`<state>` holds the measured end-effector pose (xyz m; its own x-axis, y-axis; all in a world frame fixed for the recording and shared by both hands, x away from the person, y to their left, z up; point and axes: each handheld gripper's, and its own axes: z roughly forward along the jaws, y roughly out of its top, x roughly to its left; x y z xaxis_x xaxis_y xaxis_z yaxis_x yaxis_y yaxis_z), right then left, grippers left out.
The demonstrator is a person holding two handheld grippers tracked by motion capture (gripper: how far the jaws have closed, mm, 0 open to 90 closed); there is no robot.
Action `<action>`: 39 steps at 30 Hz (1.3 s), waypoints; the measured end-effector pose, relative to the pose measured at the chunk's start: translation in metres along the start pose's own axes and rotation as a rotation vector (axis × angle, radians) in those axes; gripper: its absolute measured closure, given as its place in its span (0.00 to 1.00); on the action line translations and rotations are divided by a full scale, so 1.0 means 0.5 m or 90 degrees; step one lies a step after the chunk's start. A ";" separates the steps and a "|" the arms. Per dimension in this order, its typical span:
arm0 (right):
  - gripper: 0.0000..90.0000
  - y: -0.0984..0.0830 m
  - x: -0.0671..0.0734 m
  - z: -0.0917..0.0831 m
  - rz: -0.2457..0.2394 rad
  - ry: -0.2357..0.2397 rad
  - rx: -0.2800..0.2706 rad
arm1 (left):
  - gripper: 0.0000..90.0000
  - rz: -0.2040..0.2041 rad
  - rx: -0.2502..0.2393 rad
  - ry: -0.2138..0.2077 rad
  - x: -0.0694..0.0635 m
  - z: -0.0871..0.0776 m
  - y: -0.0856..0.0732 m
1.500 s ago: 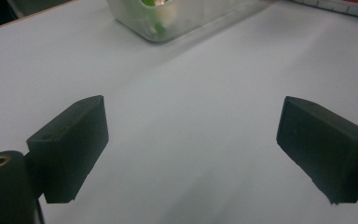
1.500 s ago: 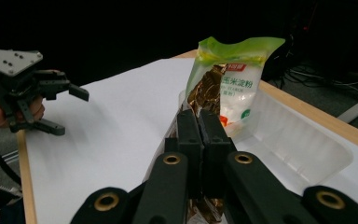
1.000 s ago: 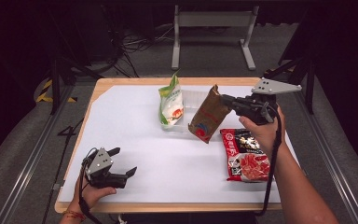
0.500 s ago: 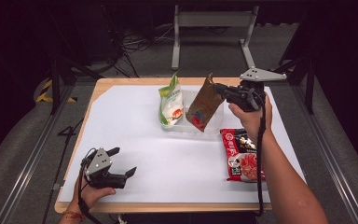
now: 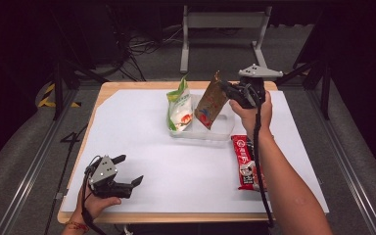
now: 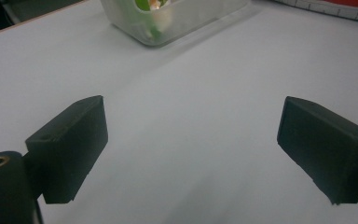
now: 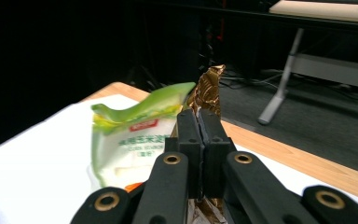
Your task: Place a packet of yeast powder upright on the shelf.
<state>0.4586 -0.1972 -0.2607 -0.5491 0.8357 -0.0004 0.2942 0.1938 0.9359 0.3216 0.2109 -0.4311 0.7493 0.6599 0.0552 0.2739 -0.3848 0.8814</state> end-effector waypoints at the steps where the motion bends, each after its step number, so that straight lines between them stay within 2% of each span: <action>1: 0.99 -0.001 0.000 0.005 0.000 -0.004 0.003 | 0.10 0.000 0.001 -0.001 0.000 0.000 0.000; 6: 0.99 -0.005 -0.003 0.029 0.010 -0.015 0.006 | 0.10 0.002 0.002 -0.004 0.000 0.002 0.000; 9: 0.99 -0.008 -0.004 0.040 0.007 -0.035 0.012 | 0.10 0.006 0.006 -0.005 0.000 0.004 0.000; 11: 0.99 -0.010 -0.010 0.042 0.022 -0.046 0.010 | 0.10 0.007 0.006 -0.006 0.000 0.004 0.000; 12: 0.99 -0.010 -0.010 0.042 0.022 -0.046 0.010 | 0.10 0.008 0.006 -0.005 0.000 0.004 -0.001; 13: 0.99 -0.011 -0.012 0.042 0.024 -0.066 0.007 | 0.10 0.008 0.006 -0.005 0.000 0.004 -0.001; 19: 0.99 -0.012 -0.009 0.043 0.026 -0.088 0.007 | 0.10 0.008 0.006 -0.006 0.000 0.004 0.000; 23: 0.99 -0.015 0.006 0.053 0.011 -0.092 0.018 | 0.10 0.011 0.010 -0.008 -0.002 0.006 0.001; 28: 0.99 -0.016 0.020 0.060 -0.009 -0.125 0.019 | 0.10 0.014 0.012 -0.009 -0.004 0.006 -0.001; 32: 0.99 -0.019 0.014 0.051 0.007 -0.153 0.017 | 0.10 0.013 0.012 -0.009 -0.002 0.006 -0.001; 34: 0.99 -0.022 0.015 0.052 0.009 -0.148 0.021 | 0.10 0.012 0.011 -0.010 -0.003 0.007 0.000; 37: 0.98 -0.030 0.030 0.062 -0.010 -0.150 0.034 | 0.10 0.016 0.013 -0.013 -0.005 0.009 0.001; 39: 0.98 -0.037 0.039 0.072 -0.016 -0.137 0.042 | 0.10 0.019 0.015 -0.013 -0.007 0.010 0.002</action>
<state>0.4703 -0.1659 -0.2907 -0.3795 0.9193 -0.1048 0.3373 0.2429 0.9095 0.3221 0.2050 -0.4327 0.7694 0.6347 0.0713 0.2652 -0.4190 0.8684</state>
